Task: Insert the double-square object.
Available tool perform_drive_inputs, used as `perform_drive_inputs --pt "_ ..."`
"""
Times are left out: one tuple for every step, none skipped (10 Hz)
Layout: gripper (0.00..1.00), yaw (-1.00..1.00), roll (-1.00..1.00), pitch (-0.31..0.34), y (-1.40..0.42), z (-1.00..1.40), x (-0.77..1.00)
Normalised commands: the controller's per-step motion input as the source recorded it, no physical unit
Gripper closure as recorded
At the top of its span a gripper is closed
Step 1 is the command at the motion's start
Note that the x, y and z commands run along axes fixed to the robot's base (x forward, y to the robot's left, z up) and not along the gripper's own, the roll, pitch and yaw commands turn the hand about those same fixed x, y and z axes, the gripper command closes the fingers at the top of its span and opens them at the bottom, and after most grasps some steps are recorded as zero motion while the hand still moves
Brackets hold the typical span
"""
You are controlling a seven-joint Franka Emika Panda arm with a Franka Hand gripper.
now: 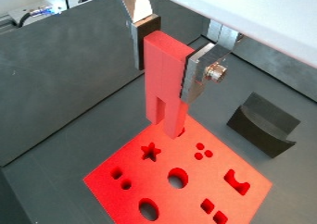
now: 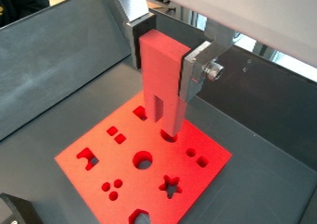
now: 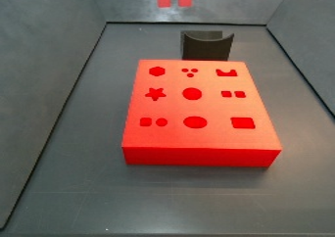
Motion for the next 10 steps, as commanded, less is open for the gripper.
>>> perform_drive_inputs --pt "1.00 0.00 0.00 0.000 -0.04 -0.16 0.44" --pt "1.00 0.00 0.11 0.000 -0.12 -0.45 0.63" --pt "1.00 0.00 0.16 0.089 0.00 -0.81 0.76" --pt "1.00 0.00 0.14 0.094 0.00 -0.85 0.83" --pt "1.00 0.00 0.09 0.000 0.00 -0.93 0.90" --pt "1.00 0.00 0.02 -0.037 0.00 -0.84 0.91" --pt "1.00 0.00 0.00 -0.080 0.00 -0.61 0.99" --pt "1.00 0.00 0.00 -0.064 0.00 -0.52 1.00" --pt "1.00 0.00 0.00 0.000 0.06 -0.49 1.00" --pt "1.00 0.00 0.02 0.000 0.07 -0.42 1.00"
